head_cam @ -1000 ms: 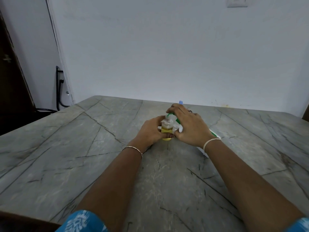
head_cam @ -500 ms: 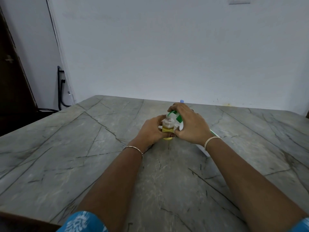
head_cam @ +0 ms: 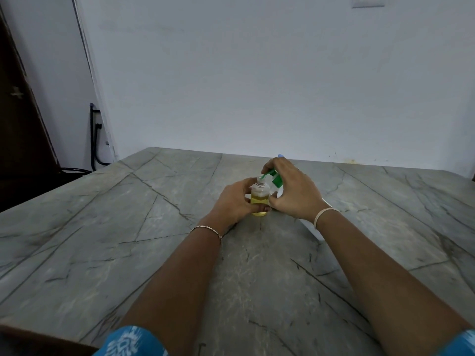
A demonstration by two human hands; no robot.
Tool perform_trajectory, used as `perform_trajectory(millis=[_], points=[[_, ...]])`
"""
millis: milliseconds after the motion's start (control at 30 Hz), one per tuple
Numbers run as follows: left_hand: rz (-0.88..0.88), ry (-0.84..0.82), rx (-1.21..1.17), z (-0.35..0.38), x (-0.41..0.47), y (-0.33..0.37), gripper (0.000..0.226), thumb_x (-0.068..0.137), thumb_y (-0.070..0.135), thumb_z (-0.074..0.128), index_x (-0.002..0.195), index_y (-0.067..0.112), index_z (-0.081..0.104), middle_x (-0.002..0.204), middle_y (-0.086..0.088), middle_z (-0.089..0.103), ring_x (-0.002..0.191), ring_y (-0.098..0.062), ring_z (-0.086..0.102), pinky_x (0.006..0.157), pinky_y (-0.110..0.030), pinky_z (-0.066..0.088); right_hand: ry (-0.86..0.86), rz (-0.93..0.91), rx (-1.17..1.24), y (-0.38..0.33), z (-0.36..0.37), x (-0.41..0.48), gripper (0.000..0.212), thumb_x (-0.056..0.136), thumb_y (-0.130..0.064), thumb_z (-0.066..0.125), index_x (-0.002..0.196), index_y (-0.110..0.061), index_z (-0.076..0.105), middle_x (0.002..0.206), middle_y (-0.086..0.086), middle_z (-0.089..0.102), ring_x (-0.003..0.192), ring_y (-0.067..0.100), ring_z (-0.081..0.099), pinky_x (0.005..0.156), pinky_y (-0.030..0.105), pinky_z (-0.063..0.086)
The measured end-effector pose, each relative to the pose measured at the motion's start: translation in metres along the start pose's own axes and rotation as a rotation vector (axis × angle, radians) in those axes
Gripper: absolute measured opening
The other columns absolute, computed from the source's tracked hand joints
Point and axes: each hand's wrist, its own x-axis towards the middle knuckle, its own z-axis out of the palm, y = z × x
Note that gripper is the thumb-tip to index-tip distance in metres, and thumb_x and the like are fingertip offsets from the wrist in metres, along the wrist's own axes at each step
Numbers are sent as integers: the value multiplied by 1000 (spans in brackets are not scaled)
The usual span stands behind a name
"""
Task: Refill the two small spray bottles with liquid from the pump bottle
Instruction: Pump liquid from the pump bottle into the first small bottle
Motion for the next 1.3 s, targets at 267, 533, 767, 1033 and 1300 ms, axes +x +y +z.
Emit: perform_trajectory(millis=[267,533,767,1033,1300], points=[[-12,-2,0,0,-2,2,75,64,18,89,131,17,56,118,1,68,105,-13,66,88,-28,55,5,-1,22,1,-2,-4,55,66,-23,74,116,-31,53,114,-17,56,89,5,54,74,39,56],[-16,-2,-23,0,-3,4,78,63,12,89,133,14,54,123,-3,66,106,-15,65,88,-27,55,2,24,9,-4,-2,-2,49,63,-21,69,107,-30,49,100,-17,51,84,14,56,76,46,55],[-15,4,-26,0,-1,2,75,64,15,89,131,16,56,119,-1,68,106,-13,65,89,-29,56,6,20,18,-5,-4,-3,50,65,-21,71,112,-28,53,105,-17,52,87,9,54,75,42,55],[-8,8,11,0,-2,4,74,66,19,87,133,17,55,121,1,67,106,-10,63,80,-13,50,-84,35,47,-4,-12,-6,69,73,-30,79,133,-33,47,132,-11,55,107,11,57,89,34,54],[19,11,26,1,-5,5,73,66,26,88,131,18,56,115,3,67,99,-8,64,87,-22,52,-243,23,55,-3,-28,-9,84,75,-32,80,147,-31,36,156,-10,34,130,13,47,103,32,45]])
